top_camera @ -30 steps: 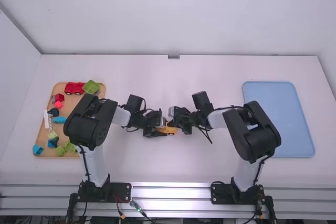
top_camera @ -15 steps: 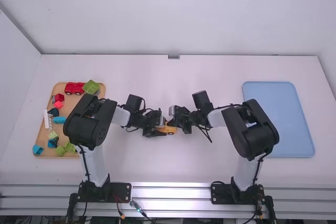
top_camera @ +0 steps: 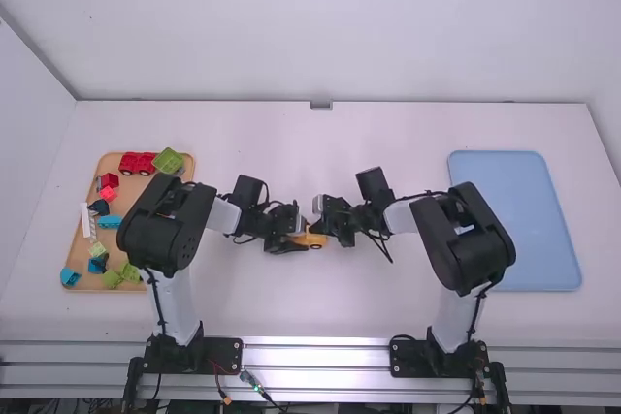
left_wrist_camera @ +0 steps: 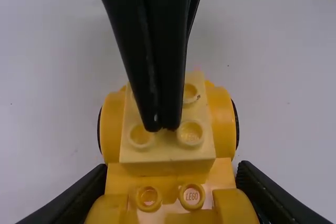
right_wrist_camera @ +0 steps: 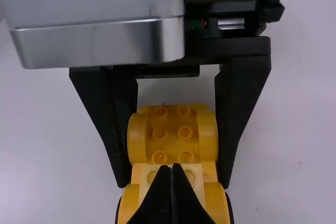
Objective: Assemble lego blocks to make yellow taxi
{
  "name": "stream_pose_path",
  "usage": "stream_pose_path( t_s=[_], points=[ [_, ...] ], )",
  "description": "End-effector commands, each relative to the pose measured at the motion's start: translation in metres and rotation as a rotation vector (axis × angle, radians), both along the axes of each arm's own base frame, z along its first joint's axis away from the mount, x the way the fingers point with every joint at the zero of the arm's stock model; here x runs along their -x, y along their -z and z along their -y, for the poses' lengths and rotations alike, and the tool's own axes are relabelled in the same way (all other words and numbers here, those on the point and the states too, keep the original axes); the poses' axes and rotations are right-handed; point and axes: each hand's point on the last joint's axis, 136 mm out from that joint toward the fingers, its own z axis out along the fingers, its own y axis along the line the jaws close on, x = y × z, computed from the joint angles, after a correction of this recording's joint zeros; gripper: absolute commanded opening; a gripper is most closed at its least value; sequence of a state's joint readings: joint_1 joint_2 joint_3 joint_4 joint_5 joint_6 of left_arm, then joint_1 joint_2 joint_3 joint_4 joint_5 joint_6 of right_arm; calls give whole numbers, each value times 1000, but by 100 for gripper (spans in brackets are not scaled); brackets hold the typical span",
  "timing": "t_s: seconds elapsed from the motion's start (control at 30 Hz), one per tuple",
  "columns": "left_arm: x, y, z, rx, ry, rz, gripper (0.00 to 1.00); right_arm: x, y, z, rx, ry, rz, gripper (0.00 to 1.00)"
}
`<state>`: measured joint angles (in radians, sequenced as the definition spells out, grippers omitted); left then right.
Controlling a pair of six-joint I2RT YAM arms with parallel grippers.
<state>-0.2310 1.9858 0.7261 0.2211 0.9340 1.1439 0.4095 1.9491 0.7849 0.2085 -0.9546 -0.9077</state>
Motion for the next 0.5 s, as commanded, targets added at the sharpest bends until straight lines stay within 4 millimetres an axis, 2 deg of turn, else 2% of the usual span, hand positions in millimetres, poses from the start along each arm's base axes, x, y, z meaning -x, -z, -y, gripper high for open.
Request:
stream_pose_path(
  t_s=[0.0,0.1,0.2,0.23,0.27,0.3,0.33,0.37,0.47],
  points=[
    [0,16,-8,-82,-32,-7,57,15,44,13,140,32,-57,0],
    [0,16,-8,-83,-31,-7,57,3,22,7,57,24,-17,0],
    [0,16,-8,-82,-32,-6,58,-7,-11,3,-35,-3,47,0],
    [0,16,-8,-82,-32,-5,58,-11,-23,3,-62,-2,70,3],
    [0,16,-8,-82,-32,-5,58,-14,-29,4,-73,1,84,14],
    [0,16,-8,-81,-32,-3,58,-20,-39,6,-81,12,113,65],
    [-1,16,-8,-81,-32,-2,59,-23,-43,6,-82,17,125,78],
    [-1,16,-8,-80,-32,0,59,-27,-50,8,-81,30,146,99],
    [-2,15,-8,-79,-35,1,62,-37,-63,14,-67,86,163,99]
  ],
)
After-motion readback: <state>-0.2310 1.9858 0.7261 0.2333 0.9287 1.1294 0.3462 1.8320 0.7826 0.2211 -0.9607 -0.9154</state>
